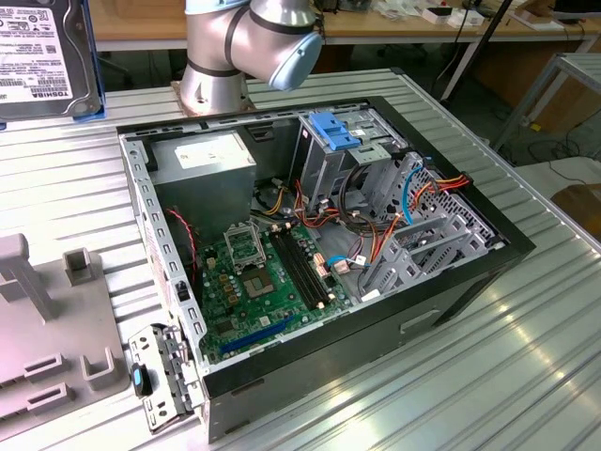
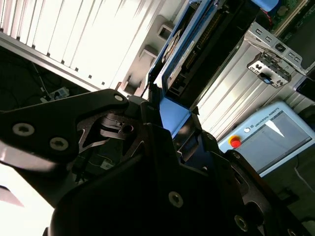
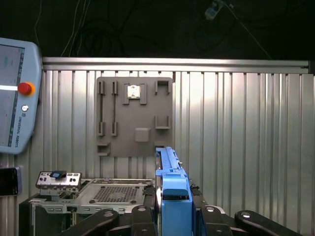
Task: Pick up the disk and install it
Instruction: 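Pick up the disk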
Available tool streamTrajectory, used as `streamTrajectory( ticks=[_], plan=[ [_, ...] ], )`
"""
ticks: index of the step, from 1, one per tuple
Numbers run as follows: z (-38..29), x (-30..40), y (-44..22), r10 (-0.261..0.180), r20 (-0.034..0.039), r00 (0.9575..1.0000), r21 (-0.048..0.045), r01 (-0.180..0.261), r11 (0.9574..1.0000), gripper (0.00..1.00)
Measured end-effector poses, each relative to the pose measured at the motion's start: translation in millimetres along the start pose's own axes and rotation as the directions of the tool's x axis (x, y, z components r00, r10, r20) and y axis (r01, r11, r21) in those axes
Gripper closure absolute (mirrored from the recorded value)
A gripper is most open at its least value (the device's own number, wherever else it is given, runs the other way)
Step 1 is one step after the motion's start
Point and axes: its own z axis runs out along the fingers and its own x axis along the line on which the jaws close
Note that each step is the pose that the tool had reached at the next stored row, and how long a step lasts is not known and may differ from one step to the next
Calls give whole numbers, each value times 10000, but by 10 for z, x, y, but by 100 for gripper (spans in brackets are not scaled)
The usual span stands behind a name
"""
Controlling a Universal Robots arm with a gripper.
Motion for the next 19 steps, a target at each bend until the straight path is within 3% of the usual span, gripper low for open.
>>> streamTrajectory(
  ticks=[2,5,6,10,19],
  plan=[
    [0,0,-29,0,0,10000,0,0,10000,63],
    [0,1,-207,0,0,10000,0,0,10000,63],
    [1,2,-329,0,0,10000,0,0,10000,63],
    [1,3,-426,0,0,10000,0,0,10000,63],
    [1,3,-529,0,0,10000,0,0,10000,63]
  ],
)
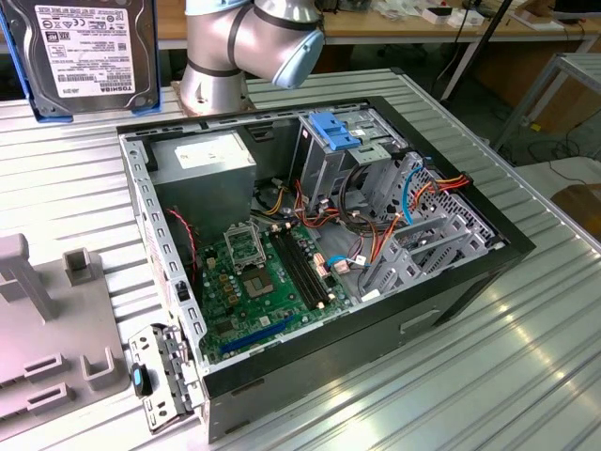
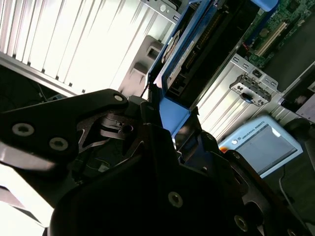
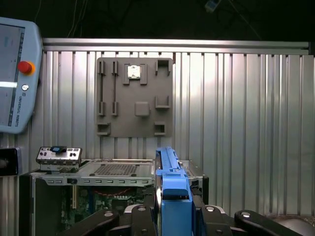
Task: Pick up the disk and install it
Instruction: 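Pick up the disk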
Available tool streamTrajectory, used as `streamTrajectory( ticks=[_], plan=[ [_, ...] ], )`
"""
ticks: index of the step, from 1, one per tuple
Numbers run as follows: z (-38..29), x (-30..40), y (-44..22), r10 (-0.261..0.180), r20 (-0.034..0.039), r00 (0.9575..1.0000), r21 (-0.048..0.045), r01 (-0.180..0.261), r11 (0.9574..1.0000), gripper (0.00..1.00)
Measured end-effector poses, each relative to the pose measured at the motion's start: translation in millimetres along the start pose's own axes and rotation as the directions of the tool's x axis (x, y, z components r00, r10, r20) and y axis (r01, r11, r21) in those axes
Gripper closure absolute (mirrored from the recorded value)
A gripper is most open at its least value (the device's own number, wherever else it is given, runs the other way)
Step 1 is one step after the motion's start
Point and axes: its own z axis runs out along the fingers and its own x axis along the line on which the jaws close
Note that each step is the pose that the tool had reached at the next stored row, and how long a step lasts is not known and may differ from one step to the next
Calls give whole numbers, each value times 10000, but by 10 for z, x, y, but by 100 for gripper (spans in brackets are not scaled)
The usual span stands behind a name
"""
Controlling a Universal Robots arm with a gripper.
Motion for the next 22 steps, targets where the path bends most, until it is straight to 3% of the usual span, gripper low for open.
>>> streamTrajectory(
  ticks=[22],
  plan=[
    [1,2,-226,0,1,10000,1,0,10000,63]
  ],
)
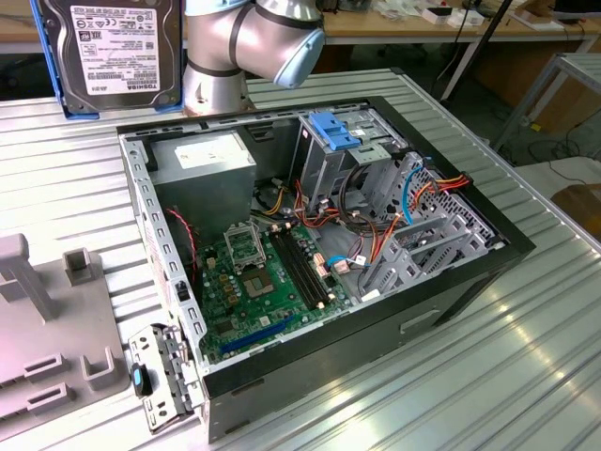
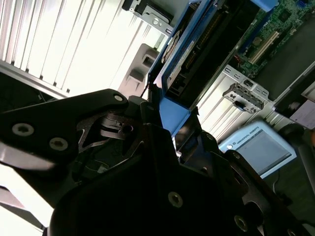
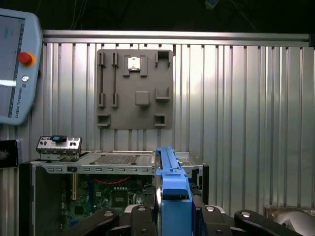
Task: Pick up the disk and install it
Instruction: 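Pick up the disk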
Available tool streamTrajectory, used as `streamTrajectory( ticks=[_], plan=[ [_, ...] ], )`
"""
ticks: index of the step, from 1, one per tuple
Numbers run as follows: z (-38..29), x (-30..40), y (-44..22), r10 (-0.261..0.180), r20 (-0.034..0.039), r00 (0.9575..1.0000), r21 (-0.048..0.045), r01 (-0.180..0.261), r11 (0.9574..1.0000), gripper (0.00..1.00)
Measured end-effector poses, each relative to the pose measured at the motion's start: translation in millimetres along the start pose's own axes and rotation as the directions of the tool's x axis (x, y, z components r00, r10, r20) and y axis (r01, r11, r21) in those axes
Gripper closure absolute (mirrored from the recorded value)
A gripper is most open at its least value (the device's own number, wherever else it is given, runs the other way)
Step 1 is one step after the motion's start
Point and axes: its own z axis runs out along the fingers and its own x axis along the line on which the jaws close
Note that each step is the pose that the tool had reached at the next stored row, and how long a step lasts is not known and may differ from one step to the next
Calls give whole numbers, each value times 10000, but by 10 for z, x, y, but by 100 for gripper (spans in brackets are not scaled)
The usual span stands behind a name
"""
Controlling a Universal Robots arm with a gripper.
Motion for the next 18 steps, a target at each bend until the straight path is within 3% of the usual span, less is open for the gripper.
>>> streamTrajectory(
  ticks=[18],
  plan=[
    [0,1,-201,0,-1,10000,-1,0,10000,63]
  ],
)
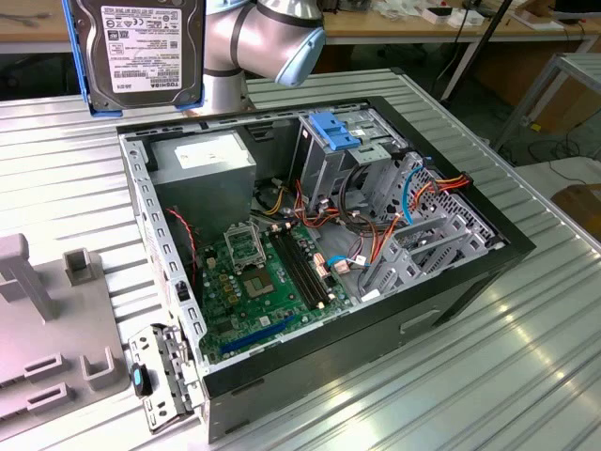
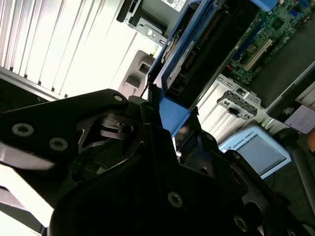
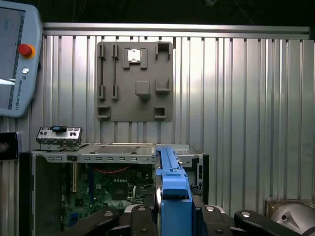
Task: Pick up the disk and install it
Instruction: 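Pick up the disk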
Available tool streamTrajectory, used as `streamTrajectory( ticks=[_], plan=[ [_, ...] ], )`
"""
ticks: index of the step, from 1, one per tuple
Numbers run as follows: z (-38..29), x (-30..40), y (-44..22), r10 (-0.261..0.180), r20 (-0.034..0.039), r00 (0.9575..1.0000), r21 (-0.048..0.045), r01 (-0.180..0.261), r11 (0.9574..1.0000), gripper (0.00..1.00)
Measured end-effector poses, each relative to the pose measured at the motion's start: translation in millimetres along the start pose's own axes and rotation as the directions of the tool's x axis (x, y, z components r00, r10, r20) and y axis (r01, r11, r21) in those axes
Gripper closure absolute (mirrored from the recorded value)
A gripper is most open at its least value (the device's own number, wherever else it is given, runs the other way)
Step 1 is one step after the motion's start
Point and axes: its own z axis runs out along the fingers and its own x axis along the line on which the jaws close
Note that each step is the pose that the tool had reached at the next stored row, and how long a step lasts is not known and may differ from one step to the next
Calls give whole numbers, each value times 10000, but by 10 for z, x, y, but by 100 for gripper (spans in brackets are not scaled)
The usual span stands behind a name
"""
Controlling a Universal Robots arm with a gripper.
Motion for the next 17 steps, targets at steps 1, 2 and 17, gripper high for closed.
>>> streamTrajectory(
  ticks=[1,2,17],
  plan=[
    [0,0,-8,0,0,10000,0,0,10000,63],
    [0,0,-15,0,0,10000,0,0,10000,63],
    [0,1,-167,0,0,10000,0,0,10000,63]
  ],
)
